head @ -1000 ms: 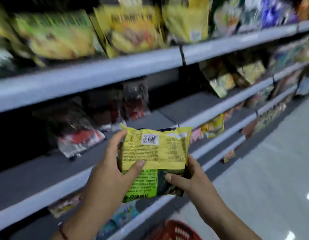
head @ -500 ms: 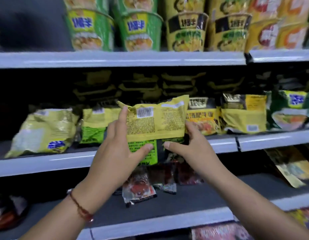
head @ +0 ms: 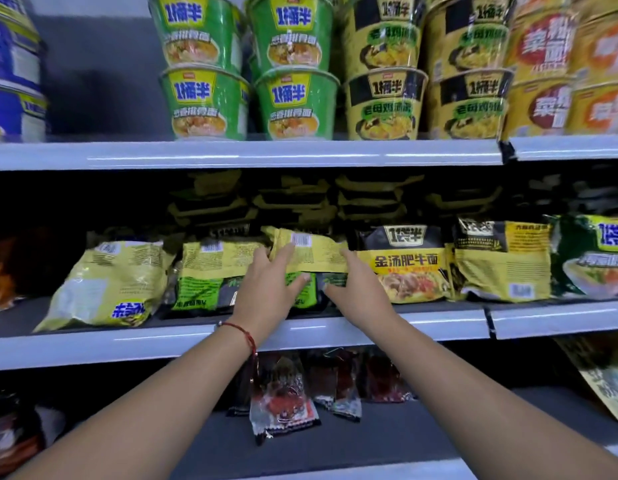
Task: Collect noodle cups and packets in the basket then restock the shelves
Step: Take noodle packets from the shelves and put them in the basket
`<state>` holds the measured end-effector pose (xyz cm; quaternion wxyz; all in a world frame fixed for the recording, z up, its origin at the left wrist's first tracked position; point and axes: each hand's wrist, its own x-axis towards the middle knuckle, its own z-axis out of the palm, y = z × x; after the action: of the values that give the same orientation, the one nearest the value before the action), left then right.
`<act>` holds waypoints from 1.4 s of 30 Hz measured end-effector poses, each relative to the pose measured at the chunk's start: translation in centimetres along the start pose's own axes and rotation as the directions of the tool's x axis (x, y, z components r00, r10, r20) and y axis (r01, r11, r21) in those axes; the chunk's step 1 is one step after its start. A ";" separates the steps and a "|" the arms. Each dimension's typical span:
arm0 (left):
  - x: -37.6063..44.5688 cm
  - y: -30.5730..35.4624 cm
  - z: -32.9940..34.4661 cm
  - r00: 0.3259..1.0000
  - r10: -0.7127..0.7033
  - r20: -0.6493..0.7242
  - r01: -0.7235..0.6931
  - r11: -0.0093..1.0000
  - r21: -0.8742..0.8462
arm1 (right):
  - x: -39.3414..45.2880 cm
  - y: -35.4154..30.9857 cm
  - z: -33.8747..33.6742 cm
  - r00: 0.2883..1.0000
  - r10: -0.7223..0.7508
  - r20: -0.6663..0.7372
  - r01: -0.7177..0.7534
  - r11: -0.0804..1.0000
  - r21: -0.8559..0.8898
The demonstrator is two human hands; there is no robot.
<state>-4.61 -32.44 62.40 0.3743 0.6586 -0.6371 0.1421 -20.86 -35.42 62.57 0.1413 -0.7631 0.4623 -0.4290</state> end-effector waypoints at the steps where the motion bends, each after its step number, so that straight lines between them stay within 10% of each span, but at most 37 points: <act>1: 0.2 -0.2 0.3 1.000 0.003 -0.017 -0.003 0.999 0.032 | 0.1 0.1 0.1 1.000 -0.026 0.003 0.027 0.999 -0.045; 7: 0.5 -1.1 1.1 0.980 0.145 -0.136 -0.080 0.914 0.398 | -0.9 0.0 0.9 0.996 -0.044 0.080 0.058 0.981 -0.186; 15: -7.3 0.6 0.9 0.929 0.303 -0.214 -0.301 0.953 0.043 | -8.9 3.2 -0.9 0.995 -0.088 -0.048 0.090 0.995 0.035; 20: -22.4 -1.0 9.5 0.891 0.308 0.334 -0.168 0.907 -0.387 | -20.6 12.8 2.2 0.978 0.195 0.075 -0.205 0.962 0.178; 25: -41.7 -5.6 24.5 0.451 0.035 0.892 0.340 0.917 -0.209 | -36.0 26.1 9.6 0.671 0.670 0.317 -0.734 0.659 0.162; 31: -61.9 -10.3 41.4 -0.008 -0.138 0.990 0.439 0.889 0.128 | -55.6 39.9 20.4 0.125 0.903 0.411 -0.992 0.104 0.073; 36: -73.6 -11.6 56.0 0.014 -0.038 0.999 0.186 0.982 0.035 | -66.1 49.2 29.2 -0.096 0.895 0.435 -0.995 -0.083 -0.048; 42: -80.8 -9.3 69.9 0.129 0.245 0.961 -0.496 0.855 -0.151 | -72.4 57.0 37.5 -0.070 0.876 0.478 -0.997 -0.046 -0.062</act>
<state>-27.97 -21.25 -41.67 -0.2139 0.4571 -0.8522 -0.1382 -39.58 -12.69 -32.48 0.6058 -0.2401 0.7503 -0.1109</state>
